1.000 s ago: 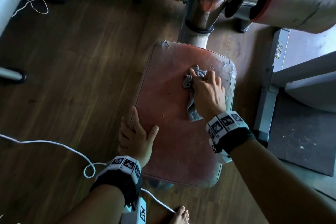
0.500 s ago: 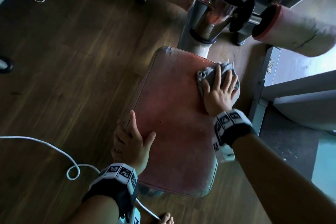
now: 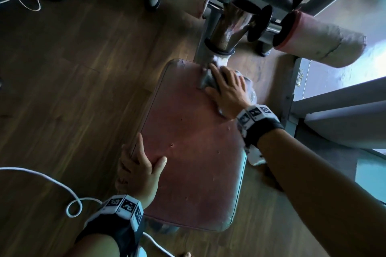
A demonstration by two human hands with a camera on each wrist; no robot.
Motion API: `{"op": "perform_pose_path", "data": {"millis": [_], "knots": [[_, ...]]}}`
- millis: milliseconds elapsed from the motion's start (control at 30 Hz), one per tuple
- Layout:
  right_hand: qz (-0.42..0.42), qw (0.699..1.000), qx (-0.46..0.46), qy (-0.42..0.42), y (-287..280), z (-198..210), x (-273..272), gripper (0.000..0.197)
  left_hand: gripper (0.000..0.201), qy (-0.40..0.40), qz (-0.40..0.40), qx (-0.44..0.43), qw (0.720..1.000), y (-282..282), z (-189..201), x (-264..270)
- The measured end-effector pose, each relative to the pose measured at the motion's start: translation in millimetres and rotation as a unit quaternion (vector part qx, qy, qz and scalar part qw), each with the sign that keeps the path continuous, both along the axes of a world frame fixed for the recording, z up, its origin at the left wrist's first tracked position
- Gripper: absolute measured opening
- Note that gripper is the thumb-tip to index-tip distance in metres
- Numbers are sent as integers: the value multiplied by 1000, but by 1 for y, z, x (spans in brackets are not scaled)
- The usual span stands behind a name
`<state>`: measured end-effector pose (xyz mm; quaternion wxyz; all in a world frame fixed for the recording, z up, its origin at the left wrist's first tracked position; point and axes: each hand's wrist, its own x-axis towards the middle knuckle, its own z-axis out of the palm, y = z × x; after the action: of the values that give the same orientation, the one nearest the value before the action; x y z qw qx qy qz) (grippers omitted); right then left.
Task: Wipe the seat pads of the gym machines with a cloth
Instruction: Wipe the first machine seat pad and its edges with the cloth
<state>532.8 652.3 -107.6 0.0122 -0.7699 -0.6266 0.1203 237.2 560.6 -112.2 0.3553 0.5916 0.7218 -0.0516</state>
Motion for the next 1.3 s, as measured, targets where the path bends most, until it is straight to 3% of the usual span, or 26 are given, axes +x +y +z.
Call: {"op": "perform_pose_path", "data": {"millis": [100, 200, 333, 500, 667, 733, 933, 1100, 1200, 1300], "knots": [[-59, 992, -22, 106, -21, 1, 49, 60, 91, 13, -10, 13, 1000, -1, -2, -1], [-66, 982, -37, 171, -23, 2, 68, 49, 91, 13, -13, 6, 1000, -1, -3, -2], [-41, 982, -38, 180, 8, 1, 52, 35, 91, 6, -10, -1, 1000, -2, -2, -1], [12, 981, -56, 186, 16, 7, 45, 56, 90, 1, -14, 6, 1000, -2, -2, -3], [-61, 967, -31, 246, -1, 6, 61, 54, 90, 3, -16, 8, 1000, -1, -1, -1], [-85, 971, -17, 222, 8, 4, 50, 47, 90, -6, -12, 1, 1000, -1, 1, -2], [-44, 981, -10, 189, 8, 9, 45, 45, 90, -14, -12, -5, 1000, 0, 3, -2], [-87, 967, -70, 231, -15, 16, 80, 45, 88, -8, -21, 12, 1000, -2, 4, -3], [-58, 963, -90, 248, 13, 21, 66, 48, 88, -9, -20, 16, 1000, -3, 4, -3], [30, 968, -100, 229, 60, 23, 29, 53, 89, -4, -23, 3, 1000, -2, 3, -3]]}}
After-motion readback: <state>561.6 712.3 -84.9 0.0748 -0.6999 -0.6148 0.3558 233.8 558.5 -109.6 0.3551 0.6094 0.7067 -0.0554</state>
